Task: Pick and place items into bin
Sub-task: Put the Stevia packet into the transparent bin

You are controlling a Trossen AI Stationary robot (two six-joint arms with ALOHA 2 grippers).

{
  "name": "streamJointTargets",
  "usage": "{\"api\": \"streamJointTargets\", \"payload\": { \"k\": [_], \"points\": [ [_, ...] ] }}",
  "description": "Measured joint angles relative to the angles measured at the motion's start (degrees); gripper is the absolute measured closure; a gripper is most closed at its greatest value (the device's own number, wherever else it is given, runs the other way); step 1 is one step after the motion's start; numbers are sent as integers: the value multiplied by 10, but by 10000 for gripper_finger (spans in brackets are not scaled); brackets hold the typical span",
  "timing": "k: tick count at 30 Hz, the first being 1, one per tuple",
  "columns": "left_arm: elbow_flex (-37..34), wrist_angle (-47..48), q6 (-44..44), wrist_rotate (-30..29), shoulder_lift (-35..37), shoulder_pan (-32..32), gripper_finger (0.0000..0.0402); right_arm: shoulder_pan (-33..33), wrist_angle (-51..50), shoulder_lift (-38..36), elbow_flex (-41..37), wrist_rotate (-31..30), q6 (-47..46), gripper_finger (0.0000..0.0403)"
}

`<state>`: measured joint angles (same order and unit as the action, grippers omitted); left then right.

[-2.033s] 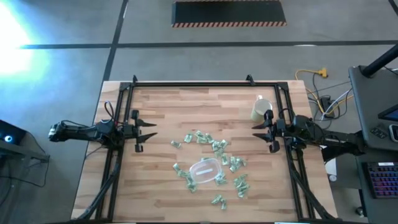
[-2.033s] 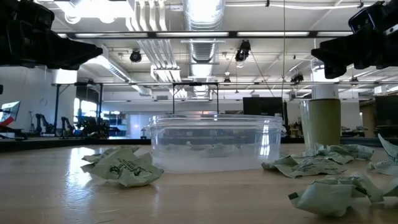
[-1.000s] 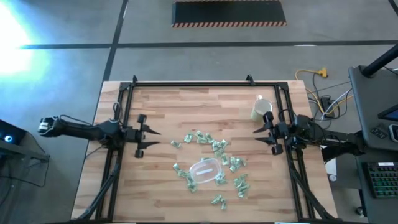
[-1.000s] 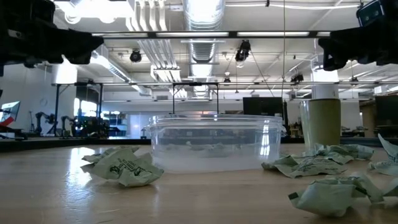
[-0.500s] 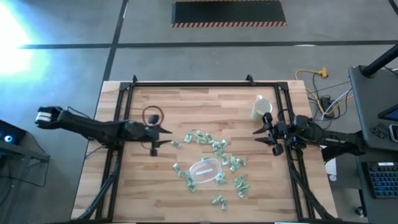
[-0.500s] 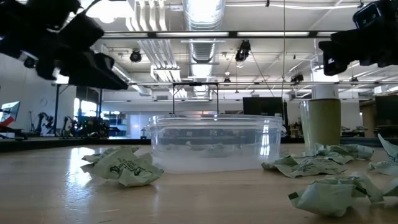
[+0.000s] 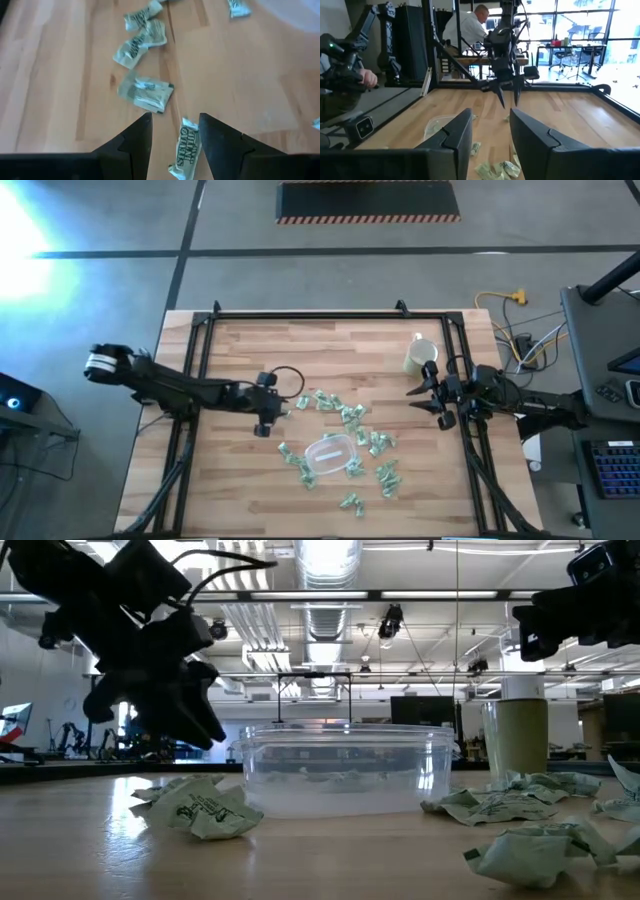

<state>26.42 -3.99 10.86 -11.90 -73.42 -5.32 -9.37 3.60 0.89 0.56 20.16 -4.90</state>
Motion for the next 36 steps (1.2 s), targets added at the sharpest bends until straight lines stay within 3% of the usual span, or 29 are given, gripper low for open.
{"api": "streamJointTargets", "payload": {
  "k": [16, 25, 31, 36],
  "points": [
    [-15, 20, -103, 3, -24, 8, 256, 0, -1, 0, 0, 9, -12, 280],
    [-16, 7, -107, 2, -49, 8, 258, 0, 0, 0, 0, 10, -10, 280],
    [-14, -21, -106, 3, -83, 8, 291, 0, -1, 0, 0, 11, -11, 280],
    [-11, -17, -98, 10, -81, 8, 351, 0, -2, 0, 0, 11, -18, 280]
  ]
}}
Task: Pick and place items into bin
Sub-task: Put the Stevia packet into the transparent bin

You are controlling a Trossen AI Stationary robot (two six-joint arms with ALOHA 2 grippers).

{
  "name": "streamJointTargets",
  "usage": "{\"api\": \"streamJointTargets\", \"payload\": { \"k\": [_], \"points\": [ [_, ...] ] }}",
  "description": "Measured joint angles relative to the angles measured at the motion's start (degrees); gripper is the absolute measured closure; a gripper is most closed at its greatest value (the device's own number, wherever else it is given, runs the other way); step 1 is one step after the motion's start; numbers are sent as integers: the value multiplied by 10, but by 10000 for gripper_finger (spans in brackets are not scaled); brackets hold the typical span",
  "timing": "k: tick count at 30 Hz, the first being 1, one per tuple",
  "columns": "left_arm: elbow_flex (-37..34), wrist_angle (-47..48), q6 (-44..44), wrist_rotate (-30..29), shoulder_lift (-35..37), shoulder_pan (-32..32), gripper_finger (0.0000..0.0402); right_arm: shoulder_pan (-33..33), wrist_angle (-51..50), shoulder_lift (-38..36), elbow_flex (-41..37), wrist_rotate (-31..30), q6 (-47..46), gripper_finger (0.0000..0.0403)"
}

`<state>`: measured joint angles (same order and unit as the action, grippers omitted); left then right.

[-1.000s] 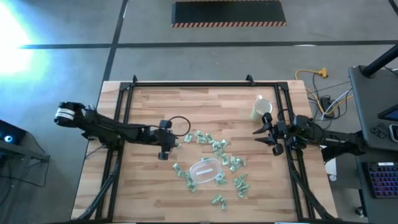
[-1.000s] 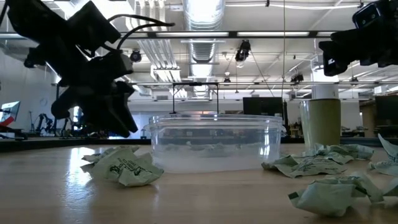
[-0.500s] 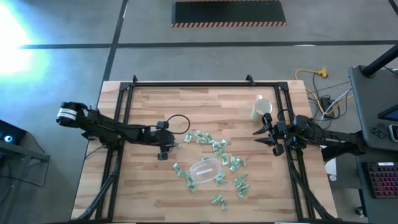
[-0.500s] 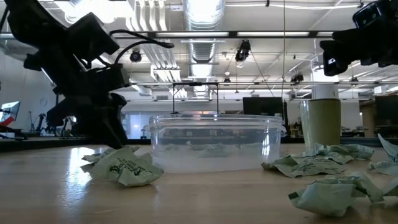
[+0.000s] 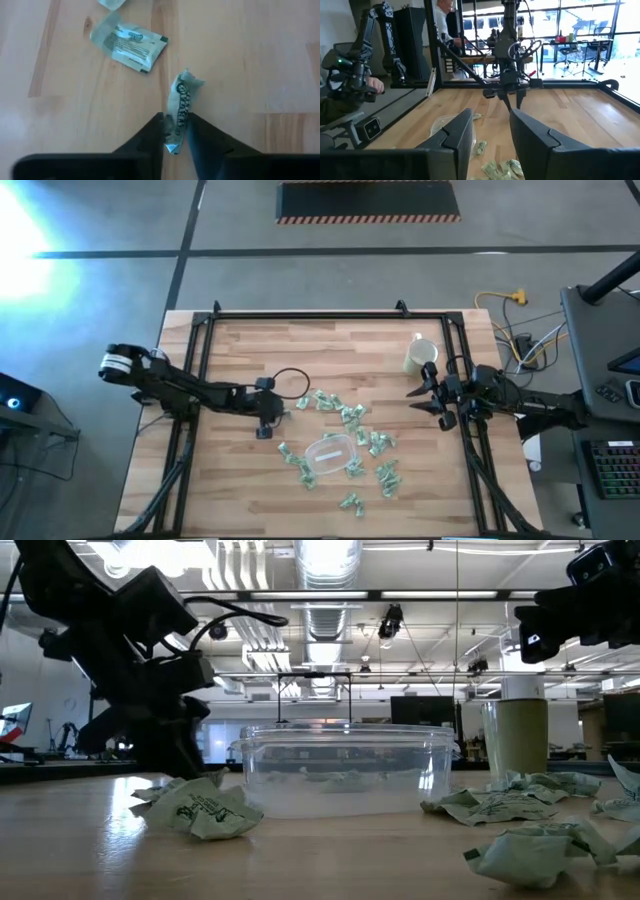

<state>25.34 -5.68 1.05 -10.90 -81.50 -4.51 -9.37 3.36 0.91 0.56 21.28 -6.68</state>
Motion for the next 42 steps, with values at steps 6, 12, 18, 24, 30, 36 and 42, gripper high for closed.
{"api": "streamJointTargets", "payload": {
  "k": [6, 12, 18, 24, 30, 36, 42],
  "points": [
    [5, 0, 8, 0, 53, -4, 394, 0, -1, 0, 0, 0, 2, 280],
    [5, -53, 25, 40, 100, -38, 400, 0, -1, 0, 0, 0, 2, 280],
    [12, -187, 99, 95, 71, -85, 401, 0, -1, 1, 0, 0, 0, 280],
    [68, -228, 119, 104, -20, -103, 401, 0, -1, 1, 0, -1, -3, 280],
    [169, -212, 149, 142, -143, -103, 401, 0, -1, 8, 0, -1, -5, 280],
    [269, -53, 156, 149, -197, -103, 401, 0, -1, 21, 0, -1, -5, 280],
    [292, -27, 144, 149, -210, -105, 401, 0, -1, 31, 0, -1, -2, 280]
  ]
}}
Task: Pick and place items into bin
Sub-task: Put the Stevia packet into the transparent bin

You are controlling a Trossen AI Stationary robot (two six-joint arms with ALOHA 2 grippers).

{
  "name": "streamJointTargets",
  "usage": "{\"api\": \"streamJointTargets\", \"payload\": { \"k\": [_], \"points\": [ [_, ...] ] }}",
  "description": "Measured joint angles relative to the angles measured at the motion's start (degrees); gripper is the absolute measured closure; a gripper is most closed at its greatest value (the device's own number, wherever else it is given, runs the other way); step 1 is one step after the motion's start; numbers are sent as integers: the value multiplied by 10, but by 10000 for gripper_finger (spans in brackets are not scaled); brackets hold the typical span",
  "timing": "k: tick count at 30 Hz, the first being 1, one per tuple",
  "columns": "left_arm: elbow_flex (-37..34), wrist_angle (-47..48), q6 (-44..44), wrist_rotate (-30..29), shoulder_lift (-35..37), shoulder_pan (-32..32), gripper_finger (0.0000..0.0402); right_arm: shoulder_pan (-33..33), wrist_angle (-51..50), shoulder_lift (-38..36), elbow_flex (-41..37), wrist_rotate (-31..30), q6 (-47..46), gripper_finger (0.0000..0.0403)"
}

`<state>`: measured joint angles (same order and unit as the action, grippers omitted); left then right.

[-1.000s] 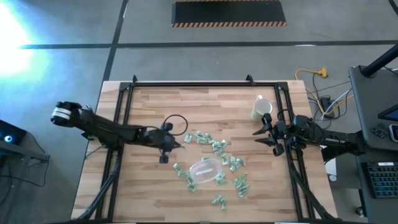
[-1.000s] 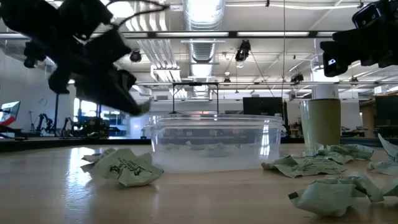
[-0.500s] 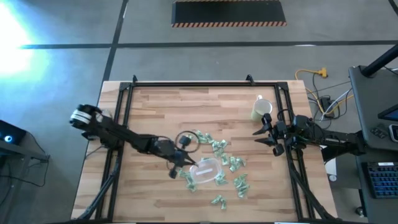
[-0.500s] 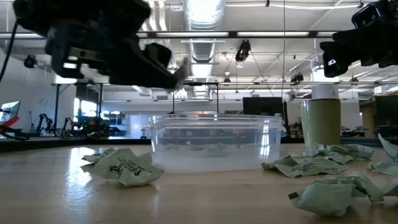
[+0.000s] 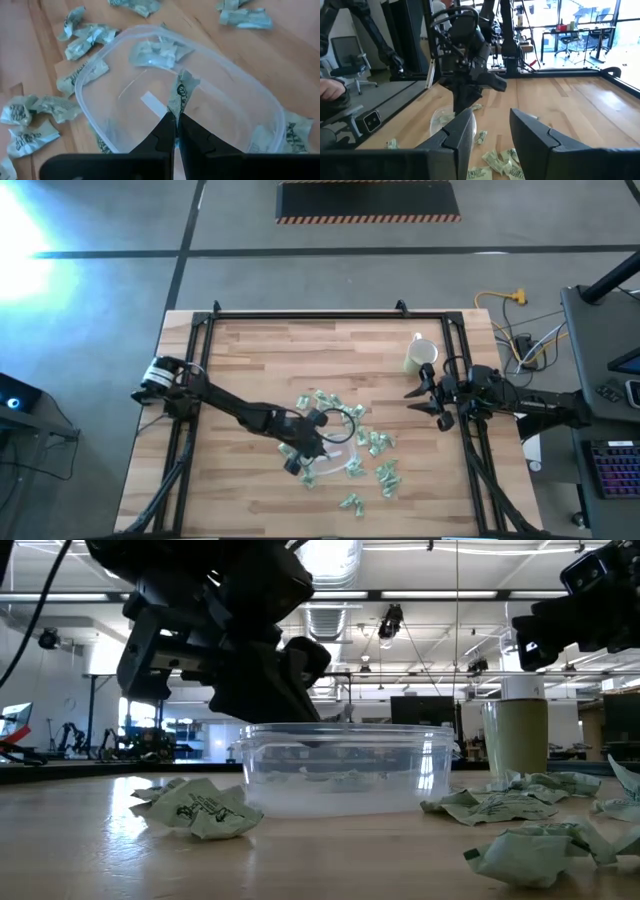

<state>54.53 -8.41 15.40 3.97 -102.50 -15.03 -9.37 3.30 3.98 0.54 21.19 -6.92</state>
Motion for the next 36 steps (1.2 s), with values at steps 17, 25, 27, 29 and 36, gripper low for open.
{"api": "streamJointTargets", "payload": {
  "k": [17, 25, 27, 29, 36],
  "points": [
    [4, 2, -17, -30, 24, -3, 259, 52, 4, 10, 0, 64, 31, 280],
    [-9, 54, -40, -78, 108, -38, 247, 185, 21, 87, 0, -71, 86, 280],
    [-14, 74, -42, -125, 132, -56, 247, 213, 31, 118, 5, -116, 88, 280],
    [-15, 100, -54, -187, 151, -77, 247, 237, 29, 147, 14, -157, 82, 280],
    [-48, 140, -91, -338, 204, -144, 247, 305, 30, 281, 53, -295, 60, 280]
  ]
}}
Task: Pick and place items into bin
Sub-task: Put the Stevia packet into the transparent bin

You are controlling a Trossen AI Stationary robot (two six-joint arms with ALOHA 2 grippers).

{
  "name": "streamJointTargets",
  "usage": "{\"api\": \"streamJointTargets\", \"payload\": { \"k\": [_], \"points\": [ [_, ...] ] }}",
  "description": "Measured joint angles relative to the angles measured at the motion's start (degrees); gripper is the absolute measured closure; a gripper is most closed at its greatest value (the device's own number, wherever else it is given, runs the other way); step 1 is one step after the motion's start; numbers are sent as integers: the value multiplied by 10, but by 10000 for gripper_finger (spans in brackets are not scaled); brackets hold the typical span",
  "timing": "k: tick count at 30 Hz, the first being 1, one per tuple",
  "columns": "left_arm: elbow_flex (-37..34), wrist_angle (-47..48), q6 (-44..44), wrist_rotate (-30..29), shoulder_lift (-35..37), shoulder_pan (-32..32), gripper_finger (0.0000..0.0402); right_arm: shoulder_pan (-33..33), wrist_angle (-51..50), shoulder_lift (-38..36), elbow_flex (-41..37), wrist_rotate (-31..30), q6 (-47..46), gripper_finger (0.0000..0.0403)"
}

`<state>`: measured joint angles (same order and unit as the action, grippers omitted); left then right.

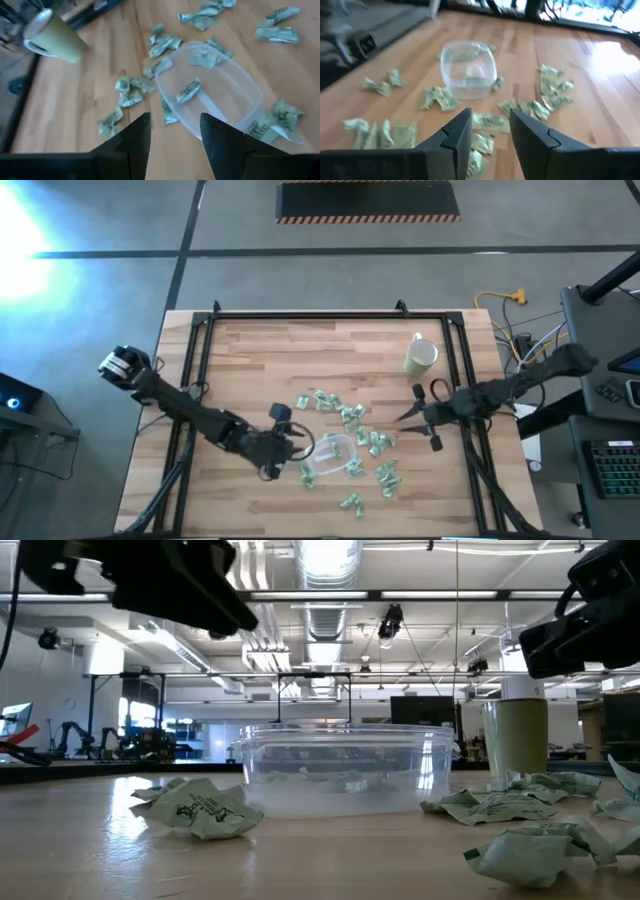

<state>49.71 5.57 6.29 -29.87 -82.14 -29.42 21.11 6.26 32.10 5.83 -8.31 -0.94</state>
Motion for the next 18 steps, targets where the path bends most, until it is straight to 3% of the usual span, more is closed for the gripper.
{"api": "streamJointTargets", "payload": {
  "k": [6, 11, 18],
  "points": [
    [-40, -3, -39, -64, 37, -17, 247, 45, 0, 126, 55, -61, -34, 280],
    [-78, -2, -67, -85, 62, -18, 247, 83, -5, 242, 102, -107, -115, 280],
    [-108, -4, -91, -97, 93, -17, 247, 126, -107, 417, 202, -181, -224, 280]
  ]
}}
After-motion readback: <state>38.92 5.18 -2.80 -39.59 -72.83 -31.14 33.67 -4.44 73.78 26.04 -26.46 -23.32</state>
